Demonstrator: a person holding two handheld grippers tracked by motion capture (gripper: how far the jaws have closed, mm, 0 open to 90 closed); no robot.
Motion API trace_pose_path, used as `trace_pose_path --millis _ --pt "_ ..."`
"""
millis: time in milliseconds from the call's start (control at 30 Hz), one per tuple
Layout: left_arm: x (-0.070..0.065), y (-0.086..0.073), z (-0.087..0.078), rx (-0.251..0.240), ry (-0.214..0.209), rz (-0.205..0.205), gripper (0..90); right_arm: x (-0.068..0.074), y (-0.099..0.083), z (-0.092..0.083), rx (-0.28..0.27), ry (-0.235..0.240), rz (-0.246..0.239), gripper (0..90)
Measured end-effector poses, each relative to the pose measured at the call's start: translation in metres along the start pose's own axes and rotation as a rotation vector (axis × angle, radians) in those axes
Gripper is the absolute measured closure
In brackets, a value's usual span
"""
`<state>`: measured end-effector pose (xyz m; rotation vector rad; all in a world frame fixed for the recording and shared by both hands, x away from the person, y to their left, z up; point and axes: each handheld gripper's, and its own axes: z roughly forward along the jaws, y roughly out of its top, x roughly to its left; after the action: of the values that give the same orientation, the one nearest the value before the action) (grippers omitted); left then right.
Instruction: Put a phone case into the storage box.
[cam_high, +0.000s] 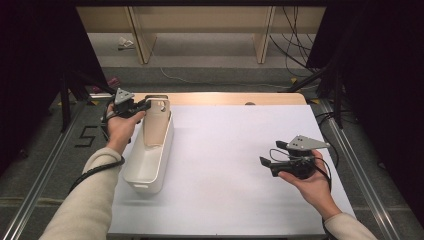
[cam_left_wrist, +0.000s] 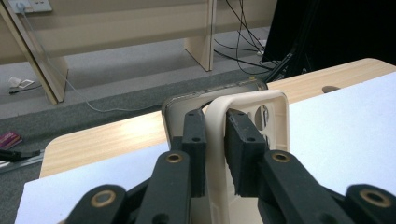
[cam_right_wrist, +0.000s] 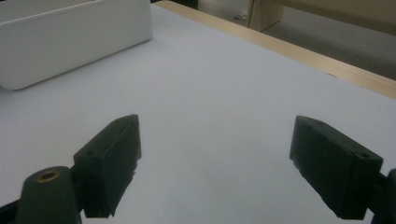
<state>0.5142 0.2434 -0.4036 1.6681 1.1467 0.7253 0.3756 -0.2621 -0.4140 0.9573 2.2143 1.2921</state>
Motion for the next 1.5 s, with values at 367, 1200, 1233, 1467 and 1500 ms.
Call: trace_pose_path --millis 367,1200,1233,1467,1500 --pt "0.000 0.000 0.002 0.026 0.029 0.012 76.1 0.000 0.000 0.000 0.000 0.000 -0.001 17.2" --pt "-0.003 0.007 0.002 0.102 0.136 0.043 49.1 0.000 0.000 0.000 0.002 0.002 0.003 17.2" --pt "-0.003 0.007 0.001 0.099 0.133 0.043 47.8 0.000 0.000 0.000 0.002 0.001 0.003 17.2" --pt "-0.009 0.009 -0.007 0.081 0.045 0.016 37.1 0.000 0.000 0.001 0.004 0.001 0.005 17.2" --pt "-0.009 0.009 -0.008 0.079 0.033 0.020 35.5 0.000 0.000 0.000 0.003 0.000 0.004 17.2"
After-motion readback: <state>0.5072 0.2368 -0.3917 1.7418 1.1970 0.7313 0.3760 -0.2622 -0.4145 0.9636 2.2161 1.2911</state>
